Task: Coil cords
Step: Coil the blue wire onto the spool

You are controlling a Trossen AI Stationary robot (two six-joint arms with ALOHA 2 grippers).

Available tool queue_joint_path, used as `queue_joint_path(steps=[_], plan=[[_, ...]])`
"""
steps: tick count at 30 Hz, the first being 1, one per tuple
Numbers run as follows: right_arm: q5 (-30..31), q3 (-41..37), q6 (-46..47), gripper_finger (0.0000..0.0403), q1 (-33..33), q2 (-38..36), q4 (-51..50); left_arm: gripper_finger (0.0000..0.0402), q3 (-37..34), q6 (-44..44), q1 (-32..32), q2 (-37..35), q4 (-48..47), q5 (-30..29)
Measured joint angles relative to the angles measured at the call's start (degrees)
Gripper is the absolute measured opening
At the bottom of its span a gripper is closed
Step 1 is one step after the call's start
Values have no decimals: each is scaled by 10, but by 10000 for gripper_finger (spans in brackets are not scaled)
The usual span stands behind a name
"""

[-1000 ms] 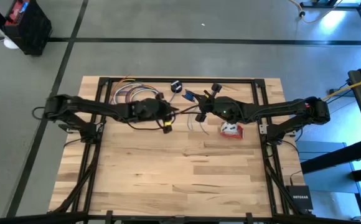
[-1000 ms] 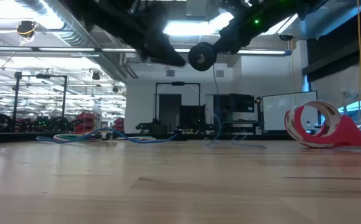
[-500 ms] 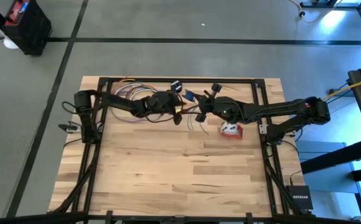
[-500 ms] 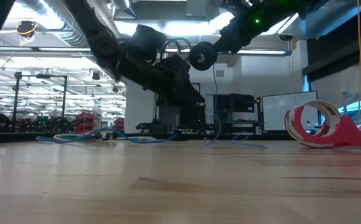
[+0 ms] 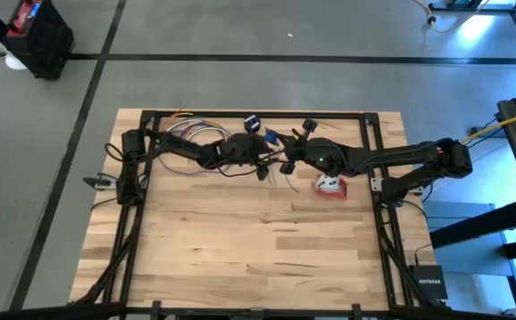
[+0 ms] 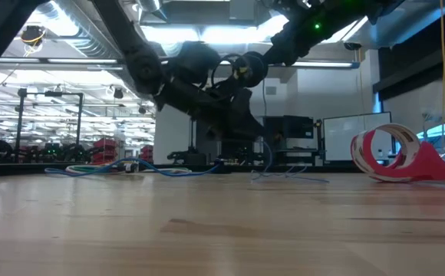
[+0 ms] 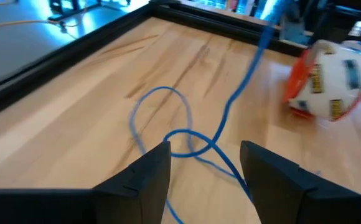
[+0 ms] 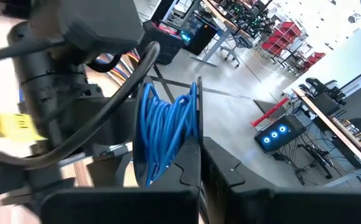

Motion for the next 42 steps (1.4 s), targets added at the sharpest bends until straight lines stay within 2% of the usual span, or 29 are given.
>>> queue_joint_path(steps=[5,9,11,15,16,22,25,30,35,38,42], plan=[[-5,0,0,2,0,0,2,184,0,5,0,0,3,14],[-4,0,1,2,0,0,2,165,0,26,-1,0,-8,-7],[-4,0,1,2,0,0,1,130,0,38,1,0,-11,-11],[-4,0,2,2,0,0,1,25,0,63,0,0,-30,-13],[-4,0,2,2,0,0,1,14,0,65,0,-1,-44,-17],[-2,0,1,2,0,-25,4,5,1,78,-4,-18,-195,-73],[9,-1,-5,2,0,-52,-6,6,0,75,-5,-17,-254,-79],[15,3,-9,2,0,-90,9,4,-24,73,-9,-19,-256,-80],[7,-1,-5,2,0,-87,-12,6,-19,86,-16,-21,-253,-83],[-4,1,-2,2,0,-89,-9,23,-17,101,-20,-28,-260,-79],[-8,0,-2,2,0,-87,-15,70,-17,112,-21,-54,-291,-77]])
